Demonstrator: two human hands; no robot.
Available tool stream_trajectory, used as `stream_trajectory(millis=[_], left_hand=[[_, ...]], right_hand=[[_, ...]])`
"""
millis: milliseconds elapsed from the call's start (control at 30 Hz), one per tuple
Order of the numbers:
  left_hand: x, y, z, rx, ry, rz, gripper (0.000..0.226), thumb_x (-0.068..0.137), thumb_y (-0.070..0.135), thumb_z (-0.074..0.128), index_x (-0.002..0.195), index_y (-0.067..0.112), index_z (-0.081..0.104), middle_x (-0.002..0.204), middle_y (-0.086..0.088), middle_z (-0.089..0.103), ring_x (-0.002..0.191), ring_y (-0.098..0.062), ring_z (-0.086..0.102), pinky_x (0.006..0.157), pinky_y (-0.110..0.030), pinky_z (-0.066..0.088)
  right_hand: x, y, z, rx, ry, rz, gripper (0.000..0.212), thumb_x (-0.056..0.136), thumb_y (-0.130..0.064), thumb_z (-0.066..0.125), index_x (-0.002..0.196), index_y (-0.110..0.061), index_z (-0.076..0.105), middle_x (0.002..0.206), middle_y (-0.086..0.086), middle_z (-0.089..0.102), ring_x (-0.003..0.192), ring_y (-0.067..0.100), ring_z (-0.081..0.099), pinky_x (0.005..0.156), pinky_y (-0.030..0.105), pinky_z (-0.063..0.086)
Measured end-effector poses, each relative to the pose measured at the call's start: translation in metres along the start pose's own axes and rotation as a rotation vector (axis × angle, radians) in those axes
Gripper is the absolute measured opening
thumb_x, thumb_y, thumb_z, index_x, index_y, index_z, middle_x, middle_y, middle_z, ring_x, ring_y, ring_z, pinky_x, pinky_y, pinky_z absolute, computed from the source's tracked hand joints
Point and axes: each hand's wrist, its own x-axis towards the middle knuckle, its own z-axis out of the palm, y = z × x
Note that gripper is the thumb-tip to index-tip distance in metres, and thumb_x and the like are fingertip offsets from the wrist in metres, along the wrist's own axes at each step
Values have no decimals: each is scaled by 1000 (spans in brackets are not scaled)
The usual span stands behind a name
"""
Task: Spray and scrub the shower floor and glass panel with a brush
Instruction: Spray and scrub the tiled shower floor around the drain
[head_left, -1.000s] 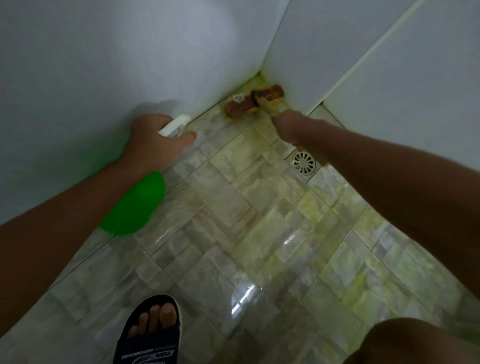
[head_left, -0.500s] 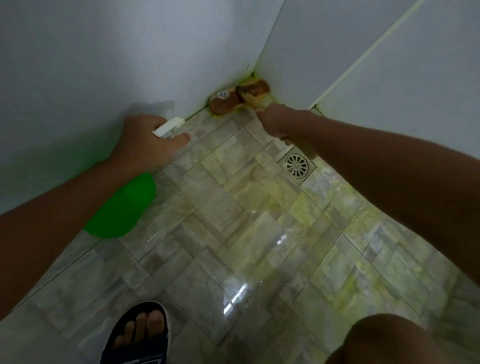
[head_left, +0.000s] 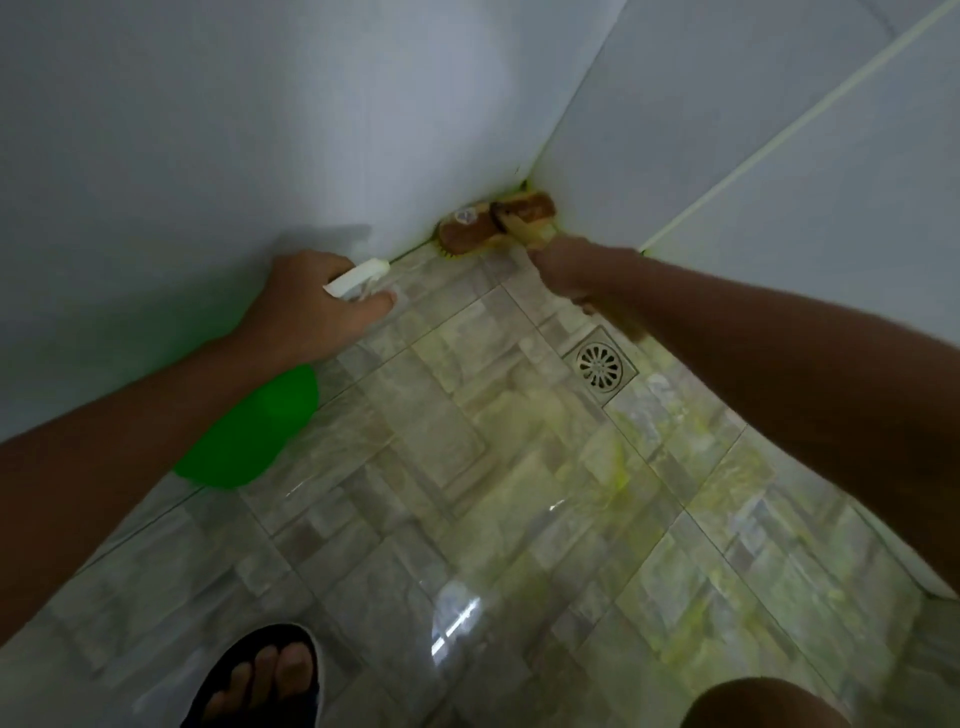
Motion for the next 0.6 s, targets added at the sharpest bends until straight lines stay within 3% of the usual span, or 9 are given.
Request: stream_trajectory(millis=[100,200,333,433,500,600], left_hand=[[2,-1,2,-12,-8,-39,70,73,58,73,63,-7,49,58,-11,44,55,-19,47,55,-35,39],[3,-3,-2,-11,-17,-41,68,76,54,74,66,-9,51,59,-11,44,55,-19,50,52,-47,49],[3,-3,-4,-15,-38,-51,70,75,59,72,67,-8,53,59,-11,46,54,-20,50,54,-50,51],[-3,-2,-4,-20,-39,-3,72,72,63,69,63,-5,46,58,-9,41,55,-17,45,52,-38,40],[-7,-1,-4,-31,-53,20,70,73,62,68,60,-2,42,57,-8,38,55,-17,44,53,-34,35],[-12,-1,-5,-3,-62,28,58,78,50,75,56,12,38,55,-5,37,54,-17,41,56,-32,32]], right_hand=[[-3,6,14,59,-1,47,43,107,-32,26,134,-4,43,91,12,49,63,23,57,51,32,48],[-49,26,43,-98,-15,-12,47,106,-45,25,109,-7,52,85,7,56,65,21,55,60,30,41],[-83,41,49,-180,-69,3,50,104,-51,23,104,-9,49,77,5,52,58,18,54,42,29,38],[-42,18,33,-134,-31,-1,39,107,-35,27,121,-6,50,102,16,59,68,23,59,55,29,44],[-13,1,22,-1,-1,27,39,104,-15,31,141,-8,41,117,22,54,75,31,62,59,38,56],[-7,-12,21,4,10,39,37,100,-5,34,133,-2,50,110,19,56,70,29,63,50,38,55]])
